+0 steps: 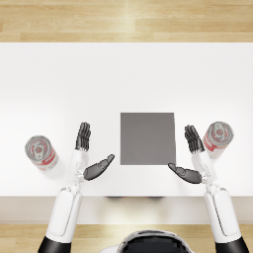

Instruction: Pick up the red can on the left and place it in the middle, then pick up the red can on the right and place it on top of the can in the middle

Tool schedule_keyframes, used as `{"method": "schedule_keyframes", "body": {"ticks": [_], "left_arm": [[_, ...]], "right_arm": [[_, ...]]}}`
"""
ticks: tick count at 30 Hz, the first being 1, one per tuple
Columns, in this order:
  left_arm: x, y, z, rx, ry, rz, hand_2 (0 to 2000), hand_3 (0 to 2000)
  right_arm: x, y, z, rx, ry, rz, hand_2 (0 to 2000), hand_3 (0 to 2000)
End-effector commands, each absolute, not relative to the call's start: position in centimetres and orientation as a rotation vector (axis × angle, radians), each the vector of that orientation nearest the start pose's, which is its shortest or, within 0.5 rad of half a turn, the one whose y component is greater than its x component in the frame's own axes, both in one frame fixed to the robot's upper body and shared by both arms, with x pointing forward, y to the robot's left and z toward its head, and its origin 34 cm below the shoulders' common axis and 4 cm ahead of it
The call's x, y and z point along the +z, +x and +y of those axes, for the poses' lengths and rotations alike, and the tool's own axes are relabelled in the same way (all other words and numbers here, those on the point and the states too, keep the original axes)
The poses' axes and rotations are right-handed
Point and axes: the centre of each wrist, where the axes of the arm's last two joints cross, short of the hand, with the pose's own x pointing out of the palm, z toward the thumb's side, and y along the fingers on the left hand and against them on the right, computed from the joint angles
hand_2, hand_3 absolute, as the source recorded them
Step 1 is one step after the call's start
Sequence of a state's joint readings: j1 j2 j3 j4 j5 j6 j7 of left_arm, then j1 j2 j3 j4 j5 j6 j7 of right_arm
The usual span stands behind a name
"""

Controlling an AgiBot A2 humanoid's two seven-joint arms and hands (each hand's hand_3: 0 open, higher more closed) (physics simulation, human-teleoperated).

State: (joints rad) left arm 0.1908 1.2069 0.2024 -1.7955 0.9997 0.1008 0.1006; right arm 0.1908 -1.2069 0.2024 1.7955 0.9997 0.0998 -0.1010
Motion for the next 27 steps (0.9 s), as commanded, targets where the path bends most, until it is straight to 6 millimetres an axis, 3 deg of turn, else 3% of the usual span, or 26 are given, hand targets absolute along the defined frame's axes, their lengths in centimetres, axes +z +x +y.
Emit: {"method": "schedule_keyframes", "body": {"ticks": [1,19,23,27], "left_arm": [[20.0,24.2,20.1,-1.773,-0.014,-0.317,0,0],[19.4,24.3,19.5,-1.794,-0.034,-0.294,0,0],[21.5,23.4,21.1,-1.794,0.106,-0.442,0,0],[23.8,22.6,24.6,-1.618,0.365,-0.411,0,0]], "right_arm": [[20.0,24.2,-20.1,1.969,-0.036,-0.312,0,0],[19.4,24.3,-19.5,1.991,-0.014,-0.291,0,0],[21.3,23.5,-19.8,1.892,-0.103,-0.441,0,0],[23.7,23.0,-22.3,1.729,-0.315,-0.449,0,0]]}}
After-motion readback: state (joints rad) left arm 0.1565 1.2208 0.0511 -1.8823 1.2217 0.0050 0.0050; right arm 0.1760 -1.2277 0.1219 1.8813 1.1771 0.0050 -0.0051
